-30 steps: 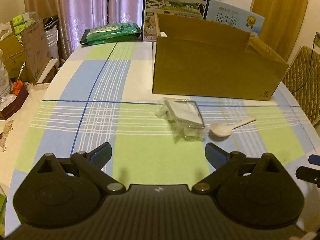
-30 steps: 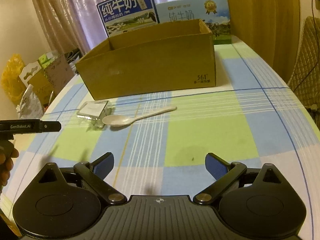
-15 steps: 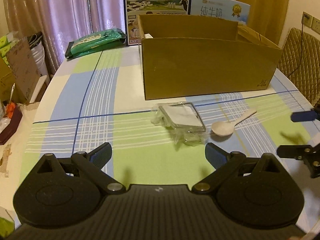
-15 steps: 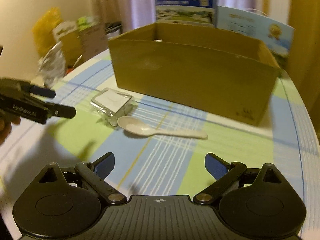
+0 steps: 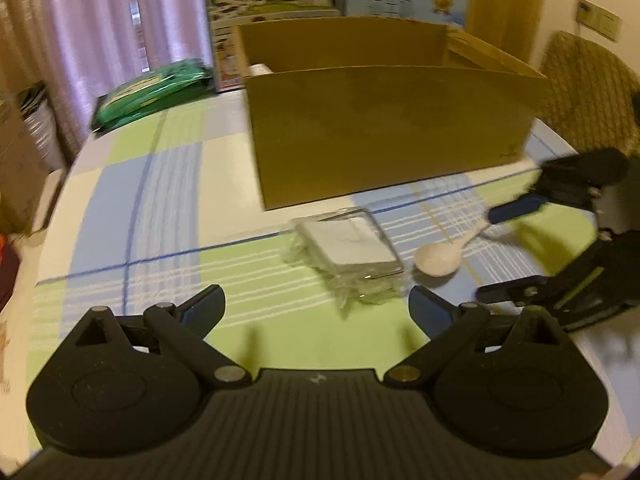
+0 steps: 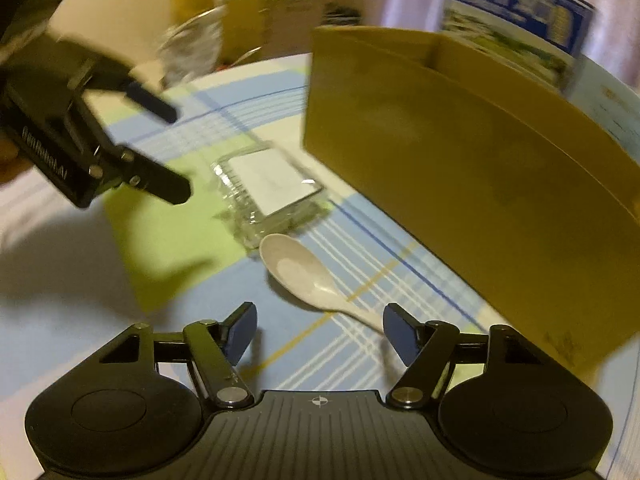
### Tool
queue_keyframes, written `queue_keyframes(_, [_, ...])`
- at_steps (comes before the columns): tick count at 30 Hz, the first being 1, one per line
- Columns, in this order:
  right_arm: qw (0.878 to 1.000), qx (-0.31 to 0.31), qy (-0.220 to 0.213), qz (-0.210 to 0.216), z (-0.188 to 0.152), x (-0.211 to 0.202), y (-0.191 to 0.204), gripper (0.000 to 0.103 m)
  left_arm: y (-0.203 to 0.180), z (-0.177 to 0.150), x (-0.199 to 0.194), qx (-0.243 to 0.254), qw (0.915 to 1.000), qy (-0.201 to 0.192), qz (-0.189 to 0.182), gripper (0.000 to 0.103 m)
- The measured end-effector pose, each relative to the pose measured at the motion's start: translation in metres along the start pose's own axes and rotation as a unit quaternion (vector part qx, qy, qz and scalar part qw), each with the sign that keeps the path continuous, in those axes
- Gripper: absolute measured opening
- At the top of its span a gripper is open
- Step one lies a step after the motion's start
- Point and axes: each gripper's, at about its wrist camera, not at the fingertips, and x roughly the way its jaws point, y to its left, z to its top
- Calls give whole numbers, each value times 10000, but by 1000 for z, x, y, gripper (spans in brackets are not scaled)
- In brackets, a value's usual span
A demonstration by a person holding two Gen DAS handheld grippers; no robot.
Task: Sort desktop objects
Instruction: 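Grasp the clear plastic box with the left tool while the right tool grasps the white spoon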
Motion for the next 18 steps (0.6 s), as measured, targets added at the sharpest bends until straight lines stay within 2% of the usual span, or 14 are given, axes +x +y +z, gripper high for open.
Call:
queue_keyframes(3, [9976, -641, 105, 232, 6, 9, 1, 68, -4, 5, 6, 505, 9982, -49, -303, 96])
queue_keyframes(6, [9920, -1178, 243, 393, 12, 16, 1, 68, -8, 11, 14, 1276, 9905, -123, -506, 96])
queue_keyframes(9, [9884, -1364, 350, 575, 19, 24, -4, 68, -5, 16, 28, 1776, 9818, 27, -667, 96])
queue_keyframes(14, [9837, -1520, 480, 831, 28, 36, -11, 68, -9, 24, 48, 2708, 9567, 205, -1047, 96])
queue_keyframes(18, [9800, -1621, 589, 991, 33, 43, -15, 68, -11, 35, 60, 3061, 9415, 325, -1374, 96])
